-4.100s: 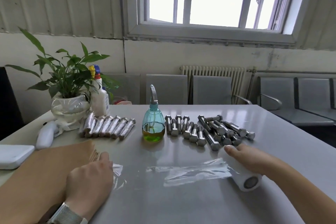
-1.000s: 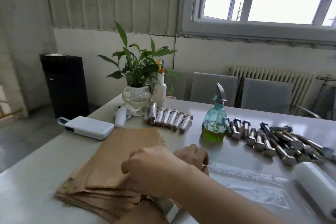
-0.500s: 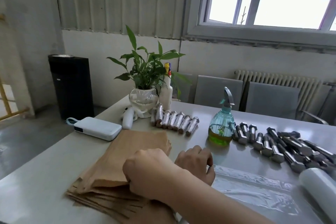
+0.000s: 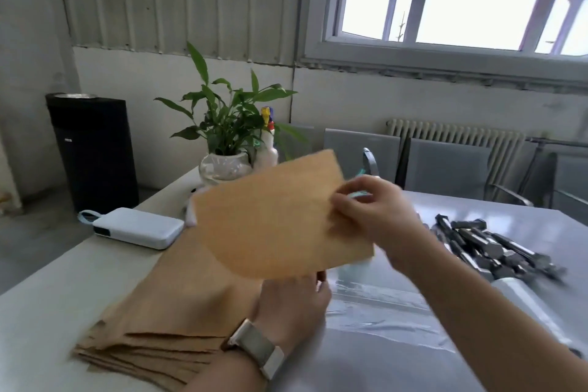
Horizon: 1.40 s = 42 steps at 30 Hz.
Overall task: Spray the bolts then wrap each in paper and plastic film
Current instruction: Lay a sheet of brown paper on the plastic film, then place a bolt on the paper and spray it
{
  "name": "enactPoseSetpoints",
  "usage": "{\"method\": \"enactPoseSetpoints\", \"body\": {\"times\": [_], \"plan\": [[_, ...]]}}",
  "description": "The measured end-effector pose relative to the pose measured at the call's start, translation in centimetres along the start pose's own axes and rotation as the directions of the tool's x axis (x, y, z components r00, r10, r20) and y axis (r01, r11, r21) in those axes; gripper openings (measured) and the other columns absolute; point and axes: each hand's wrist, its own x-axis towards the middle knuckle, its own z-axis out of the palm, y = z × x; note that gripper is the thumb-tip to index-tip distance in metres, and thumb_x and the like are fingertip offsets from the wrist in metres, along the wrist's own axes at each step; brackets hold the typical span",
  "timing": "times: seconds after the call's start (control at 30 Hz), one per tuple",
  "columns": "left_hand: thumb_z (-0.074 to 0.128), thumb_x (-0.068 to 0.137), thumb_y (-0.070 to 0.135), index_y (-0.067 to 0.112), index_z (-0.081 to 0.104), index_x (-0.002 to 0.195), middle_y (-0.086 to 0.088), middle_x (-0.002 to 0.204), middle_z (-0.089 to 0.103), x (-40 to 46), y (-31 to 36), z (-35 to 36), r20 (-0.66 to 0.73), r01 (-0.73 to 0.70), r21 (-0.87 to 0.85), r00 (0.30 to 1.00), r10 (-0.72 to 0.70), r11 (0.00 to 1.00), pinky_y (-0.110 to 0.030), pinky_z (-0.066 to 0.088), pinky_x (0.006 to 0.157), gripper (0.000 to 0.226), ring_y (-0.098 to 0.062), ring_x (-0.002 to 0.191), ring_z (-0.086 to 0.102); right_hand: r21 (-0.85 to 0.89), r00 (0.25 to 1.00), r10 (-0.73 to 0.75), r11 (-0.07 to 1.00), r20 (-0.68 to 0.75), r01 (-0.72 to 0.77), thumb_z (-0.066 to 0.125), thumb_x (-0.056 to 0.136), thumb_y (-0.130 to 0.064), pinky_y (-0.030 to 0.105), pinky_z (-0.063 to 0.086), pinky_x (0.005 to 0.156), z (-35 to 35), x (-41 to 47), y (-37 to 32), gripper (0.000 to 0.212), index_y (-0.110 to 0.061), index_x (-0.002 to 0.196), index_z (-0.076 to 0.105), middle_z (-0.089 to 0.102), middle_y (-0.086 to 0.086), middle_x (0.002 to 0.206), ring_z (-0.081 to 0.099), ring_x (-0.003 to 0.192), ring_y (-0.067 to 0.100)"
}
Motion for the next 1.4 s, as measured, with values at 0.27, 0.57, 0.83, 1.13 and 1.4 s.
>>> {"method": "enactPoseSetpoints", "body": {"times": [0.27, 0.57, 0.83, 1.13, 1.4], "plan": [[0.050, 0.094, 0.029, 0.031, 0.054, 0.099, 0.008, 0.090, 0.068, 0.3, 0.2, -1.7, -0.183, 0.041, -0.084, 0.981, -0.056, 0.996, -0.033, 0.040, 0.083, 0.006, -0.017, 0.095, 0.063, -0.034, 0.908, 0.334, 0.935, -0.251, -0.353, 0.068, 0.090, -0.004, 0.028, 0.051, 0.041, -12.1, -4.6, 8.9, 0.017, -0.008, 0.106, 0.062, 0.069, 0.017, 0.086, 0.068, 0.053, 0.024], [0.061, 0.090, 0.039, 0.035, 0.059, 0.097, 0.015, 0.078, 0.066, -0.4, 1.6, -2.6, -0.076, 0.080, -0.194, 0.992, -0.096, 0.978, -0.030, 0.042, 0.089, 0.008, -0.008, 0.085, 0.058, -0.592, 0.964, 0.197, 0.761, -0.177, -0.264, 0.064, 0.092, -0.023, 0.025, 0.047, 0.063, -12.3, -6.3, 12.0, 0.040, -0.027, 0.126, 0.043, 0.064, 0.000, 0.079, 0.062, 0.073, 0.015], [0.075, 0.077, 0.031, 0.042, 0.057, 0.081, 0.019, 0.075, 0.062, -0.2, 1.2, -1.9, -0.050, -0.051, -0.150, 0.998, 0.044, 0.987, -0.022, 0.036, 0.070, 0.022, 0.002, 0.077, 0.055, -0.958, 0.983, 0.177, 0.272, -0.040, -0.088, 0.060, 0.088, -0.045, 0.032, 0.044, 0.077, -12.8, -4.3, 10.8, 0.037, -0.028, 0.120, 0.050, 0.062, 0.000, 0.122, 0.059, 0.114, 0.024], [0.079, 0.075, 0.023, 0.038, 0.063, 0.077, 0.019, 0.080, 0.062, 0.2, 0.9, -2.0, 0.002, -0.238, -0.204, 0.970, 0.244, 0.949, -0.013, 0.041, 0.072, 0.022, 0.000, 0.082, 0.055, -0.975, 0.995, 0.042, 0.208, 0.094, 0.083, 0.058, 0.093, -0.019, 0.032, 0.053, 0.079, -16.6, 11.0, 8.7, 0.025, -0.029, 0.113, 0.069, 0.067, 0.000, 0.114, 0.061, 0.106, 0.023], [0.050, 0.069, 0.059, 0.047, 0.056, 0.082, 0.021, 0.079, 0.057, 1.1, 0.6, -2.1, 0.080, -0.341, -0.184, 0.930, 0.359, 0.922, -0.019, 0.041, 0.082, 0.018, 0.007, 0.081, 0.052, -0.947, 0.928, 0.266, 0.258, 0.260, 0.191, 0.069, 0.081, -0.015, 0.027, 0.051, 0.064, -11.2, 15.2, 10.8, 0.029, -0.017, 0.110, 0.067, 0.066, 0.004, 0.108, 0.057, 0.085, 0.021]]}}
